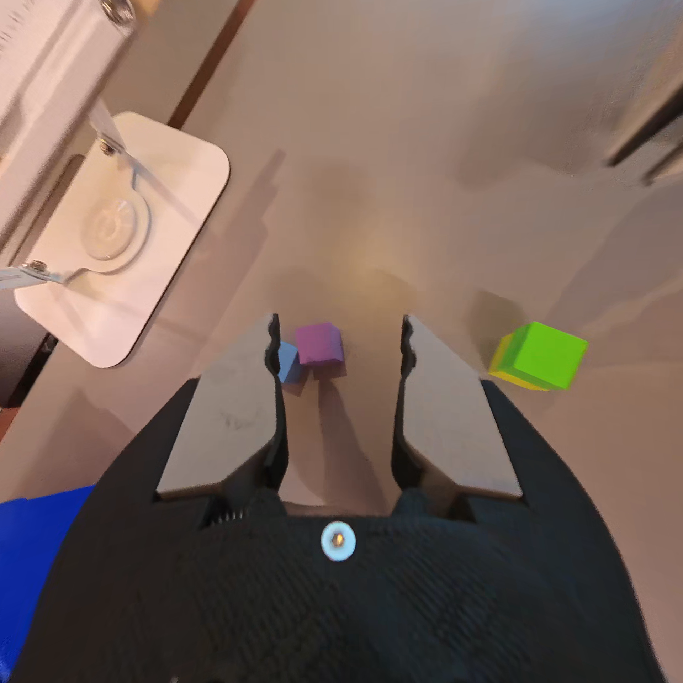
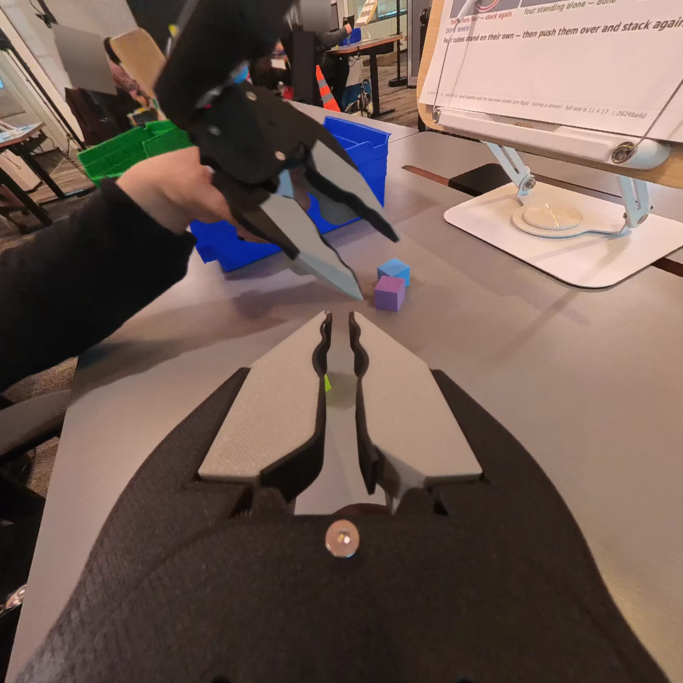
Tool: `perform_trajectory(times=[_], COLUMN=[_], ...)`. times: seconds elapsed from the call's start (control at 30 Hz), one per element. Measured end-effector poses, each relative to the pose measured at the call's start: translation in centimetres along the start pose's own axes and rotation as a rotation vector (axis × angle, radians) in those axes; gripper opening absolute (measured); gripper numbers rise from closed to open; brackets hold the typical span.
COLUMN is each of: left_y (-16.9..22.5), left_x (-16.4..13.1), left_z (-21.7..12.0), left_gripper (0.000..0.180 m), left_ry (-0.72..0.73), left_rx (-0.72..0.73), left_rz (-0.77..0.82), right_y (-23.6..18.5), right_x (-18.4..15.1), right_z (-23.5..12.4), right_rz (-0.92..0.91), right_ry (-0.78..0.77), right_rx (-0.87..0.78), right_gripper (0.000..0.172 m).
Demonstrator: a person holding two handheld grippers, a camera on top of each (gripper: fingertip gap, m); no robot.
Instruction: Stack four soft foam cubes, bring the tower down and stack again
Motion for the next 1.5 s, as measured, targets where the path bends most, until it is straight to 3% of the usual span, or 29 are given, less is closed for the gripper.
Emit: perform_trajectory(times=[0.13,0.3,0.47,0.83,1.27,1.5], left_y=[-0.8,-1.0,-1.8,-2.7,-1.8,-0.4], left_x=[-0.6,-1.5,-1.2,-2.0,-2.2,-2.3], left_z=[2.2,1.0,0.9,4.1,4.7,4.3], left_gripper=[0.063,0.067,0.059,0.067,0.033,0.033], left_ry=[-0.122,-0.244,-0.264,-0.36,-0.368,-0.381], left_rx=[-0.071,-0.146,-0.164,-0.149,-0.17,-0.153], left_rz=[0.062,0.34,0.486,0.42,0.387,0.411], right_y=[0.2,0.2,-0.3,0.1,0.1,-0.1], right_x=[0.2,0.5,0.6,0.6,0.8,1.0], right_z=[-0.3,-0.7,-0.6,-0.8,-1.0,-1.0], right_rz=[0.01,0.024,0.015,0.03,0.031,0.029], right_ry=[0.014,0.036,0.036,0.043,0.055,0.061], right_rx=[0.0,0.012,0.025,0.021,0.022,0.025], right_gripper=[0.006,0.006,0.006,0.006,0.006,0.006])
Point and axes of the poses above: each gripper's, where its closed fingertips meet, z out along the fingers, x out of its top, y = z × x across the jaws, the point moved 6 cm from there along -z, back along the fingers, and after that the axes turned 4 degrees about -z, right-handed, at the moved point
